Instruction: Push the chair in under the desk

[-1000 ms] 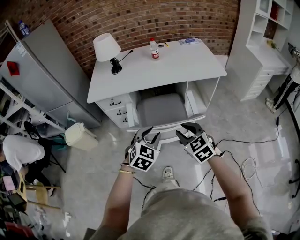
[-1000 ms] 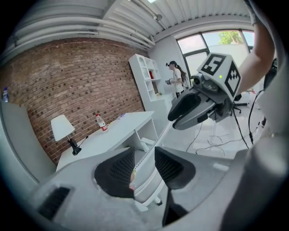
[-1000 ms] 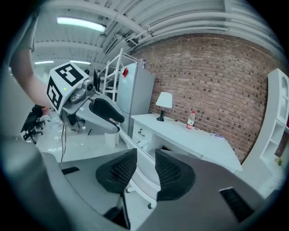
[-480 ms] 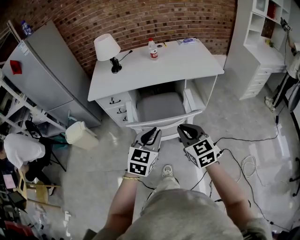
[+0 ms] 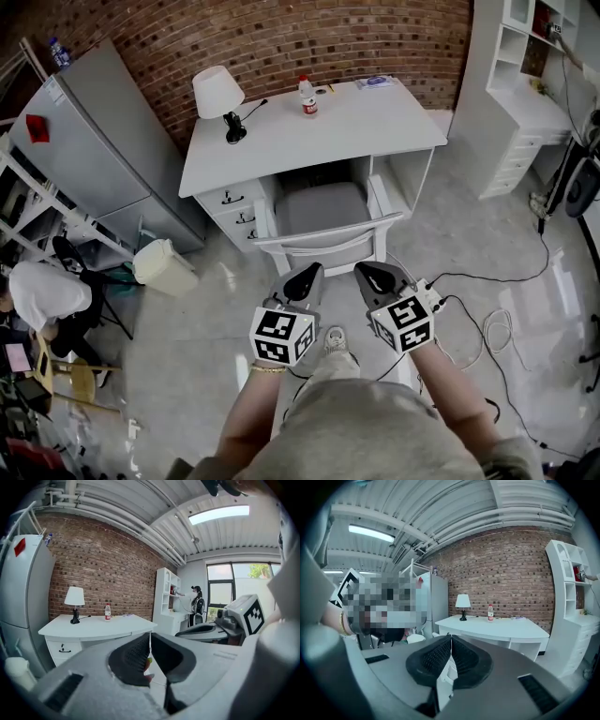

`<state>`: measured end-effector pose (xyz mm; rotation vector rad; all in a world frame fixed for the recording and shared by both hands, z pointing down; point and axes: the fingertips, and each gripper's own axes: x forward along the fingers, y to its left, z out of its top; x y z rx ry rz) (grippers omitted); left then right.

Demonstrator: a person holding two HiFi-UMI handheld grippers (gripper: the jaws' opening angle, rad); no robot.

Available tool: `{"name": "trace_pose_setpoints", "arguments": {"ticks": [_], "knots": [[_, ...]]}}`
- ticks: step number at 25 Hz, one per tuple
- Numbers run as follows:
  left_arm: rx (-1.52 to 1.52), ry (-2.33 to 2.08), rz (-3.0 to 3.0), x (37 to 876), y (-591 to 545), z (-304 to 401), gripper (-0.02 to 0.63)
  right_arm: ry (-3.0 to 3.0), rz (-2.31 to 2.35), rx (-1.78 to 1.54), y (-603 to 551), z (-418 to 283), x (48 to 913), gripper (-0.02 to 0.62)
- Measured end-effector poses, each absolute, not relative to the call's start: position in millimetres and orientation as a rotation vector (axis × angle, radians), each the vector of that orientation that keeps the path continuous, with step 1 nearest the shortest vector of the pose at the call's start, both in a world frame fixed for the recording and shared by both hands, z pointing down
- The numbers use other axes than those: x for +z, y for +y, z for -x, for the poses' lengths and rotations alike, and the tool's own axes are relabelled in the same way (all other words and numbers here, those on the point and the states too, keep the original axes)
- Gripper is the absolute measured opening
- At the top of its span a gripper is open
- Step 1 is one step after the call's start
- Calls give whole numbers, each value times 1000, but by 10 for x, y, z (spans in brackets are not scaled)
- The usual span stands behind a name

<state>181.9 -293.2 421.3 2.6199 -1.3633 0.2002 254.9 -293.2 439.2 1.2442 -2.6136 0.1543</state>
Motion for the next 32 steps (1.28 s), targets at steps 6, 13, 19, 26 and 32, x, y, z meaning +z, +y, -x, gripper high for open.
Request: {"name": "trace_pose_setpoints", "arguments": {"ticks": [6, 13, 19, 26, 32], "knots": [[121, -1370, -2573, 4221, -2682, -1705, 14, -2660, -1263, 147, -2673, -2482, 4242, 10], [58, -1399, -2521, 4254, -2464, -1533, 11, -2707, -1258, 161, -2434, -2390, 4155, 9], [25, -1419, -2504, 4286, -2259, -1426, 11, -2730, -1248, 188, -2213, -2341, 4192, 9], [15, -1427, -2509, 4251, -2182, -1408, 11, -2742, -1232, 198, -2140, -2326, 4170, 9], [24, -1406, -2531, 4226, -2119, -1457, 11, -2746, -1199, 188, -2060, -2331, 4170, 8]]}}
